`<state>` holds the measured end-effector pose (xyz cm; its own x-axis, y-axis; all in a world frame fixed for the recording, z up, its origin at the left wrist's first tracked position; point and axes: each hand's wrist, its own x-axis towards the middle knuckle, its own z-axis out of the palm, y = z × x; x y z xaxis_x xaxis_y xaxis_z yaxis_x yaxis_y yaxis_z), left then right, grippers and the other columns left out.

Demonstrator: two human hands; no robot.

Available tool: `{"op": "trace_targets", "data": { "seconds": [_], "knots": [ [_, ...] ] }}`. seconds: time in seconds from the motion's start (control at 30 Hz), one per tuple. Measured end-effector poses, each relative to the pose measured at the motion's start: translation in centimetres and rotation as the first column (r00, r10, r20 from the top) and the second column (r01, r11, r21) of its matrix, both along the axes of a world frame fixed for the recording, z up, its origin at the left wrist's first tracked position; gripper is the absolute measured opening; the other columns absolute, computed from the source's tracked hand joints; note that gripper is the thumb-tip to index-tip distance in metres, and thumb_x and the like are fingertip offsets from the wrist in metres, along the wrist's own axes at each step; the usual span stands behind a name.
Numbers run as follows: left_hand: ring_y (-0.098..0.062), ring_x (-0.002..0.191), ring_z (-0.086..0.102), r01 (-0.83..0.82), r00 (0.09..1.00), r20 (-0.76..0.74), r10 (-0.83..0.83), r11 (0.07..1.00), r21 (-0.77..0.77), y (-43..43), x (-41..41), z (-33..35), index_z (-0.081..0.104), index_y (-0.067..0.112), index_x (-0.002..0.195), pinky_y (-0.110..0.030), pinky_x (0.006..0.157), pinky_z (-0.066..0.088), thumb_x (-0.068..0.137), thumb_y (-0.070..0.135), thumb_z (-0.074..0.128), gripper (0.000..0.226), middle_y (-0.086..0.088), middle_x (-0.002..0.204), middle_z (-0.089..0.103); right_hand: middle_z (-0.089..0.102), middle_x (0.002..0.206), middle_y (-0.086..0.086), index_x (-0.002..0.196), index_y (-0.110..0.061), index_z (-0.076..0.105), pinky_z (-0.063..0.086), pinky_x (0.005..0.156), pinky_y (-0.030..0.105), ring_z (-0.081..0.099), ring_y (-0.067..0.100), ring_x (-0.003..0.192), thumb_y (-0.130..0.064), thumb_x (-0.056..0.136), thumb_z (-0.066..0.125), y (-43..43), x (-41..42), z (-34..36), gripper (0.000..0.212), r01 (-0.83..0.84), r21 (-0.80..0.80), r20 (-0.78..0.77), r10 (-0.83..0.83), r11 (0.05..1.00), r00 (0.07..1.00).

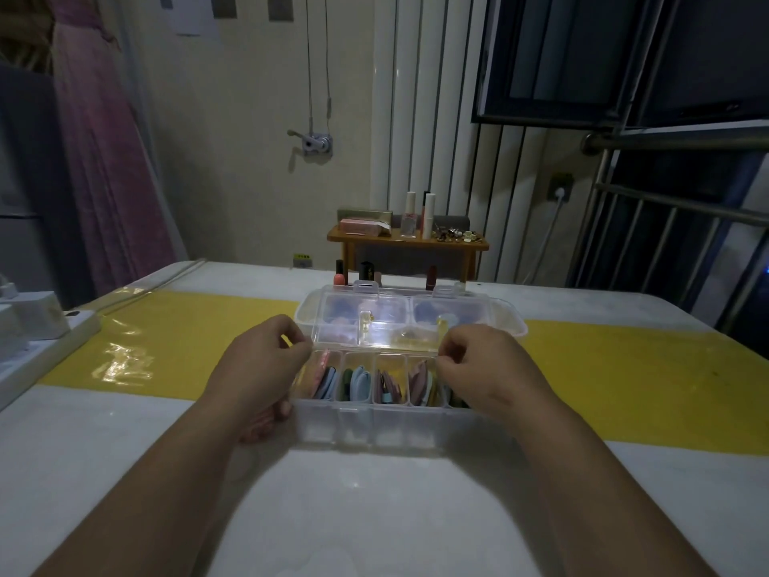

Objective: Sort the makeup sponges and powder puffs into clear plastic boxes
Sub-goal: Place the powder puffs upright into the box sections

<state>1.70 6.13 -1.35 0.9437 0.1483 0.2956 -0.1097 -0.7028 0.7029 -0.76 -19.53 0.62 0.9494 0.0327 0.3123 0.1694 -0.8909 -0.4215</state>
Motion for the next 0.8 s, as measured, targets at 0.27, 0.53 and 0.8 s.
{"op": "trace_targets", "data": {
  "seconds": [0.27, 0.53, 0.8],
  "knots": [
    [-0.019, 0.084, 0.060, -0.033, 0.993, -0.101, 0.060, 0.969, 0.246, 2.6, 1.5, -1.3, 0.064, 0.039, 0.072, -0.030, 0.074, 0.049, 0.080, 0.002, 0.064, 0.037, 0.008, 0.085, 0.063, 0.063, 0.090, -0.009, 0.087, -0.029, 0.065, 0.048, 0.066, 0.026, 0.057, 0.009, 0.080, -0.022, 0.091, 0.056, 0.2, -0.1, -0.2, 0.012, -0.075, 0.006, 0.012, 0.075, 0.997, 0.997],
    [-0.024, 0.104, 0.061, -0.021, 0.983, -0.163, 0.089, 0.925, 0.380, 3.8, 2.5, -2.6, 0.070, 0.043, 0.092, -0.036, 0.090, 0.051, 0.087, 0.024, 0.059, 0.023, 0.005, 0.112, 0.067, 0.063, 0.092, -0.009, 0.090, -0.029, 0.067, 0.052, 0.074, 0.029, 0.057, 0.008, 0.084, -0.022, 0.092, 0.055, 0.1, 0.1, -0.4, 0.014, -0.086, 0.033, 0.029, 0.086, 0.996, 0.996],
    [-0.031, 0.118, 0.053, -0.031, 0.951, -0.253, 0.177, 0.871, 0.490, 3.7, 2.8, -3.9, 0.051, 0.041, 0.131, -0.039, 0.096, 0.045, 0.095, 0.041, 0.044, 0.037, 0.002, 0.134, 0.059, 0.064, 0.093, -0.010, 0.091, -0.029, 0.067, 0.054, 0.074, 0.031, 0.058, 0.008, 0.083, -0.023, 0.092, 0.055, 0.1, 0.3, -0.5, 0.013, -0.086, 0.052, 0.015, 0.085, 0.995, 0.996]
  ]
}}
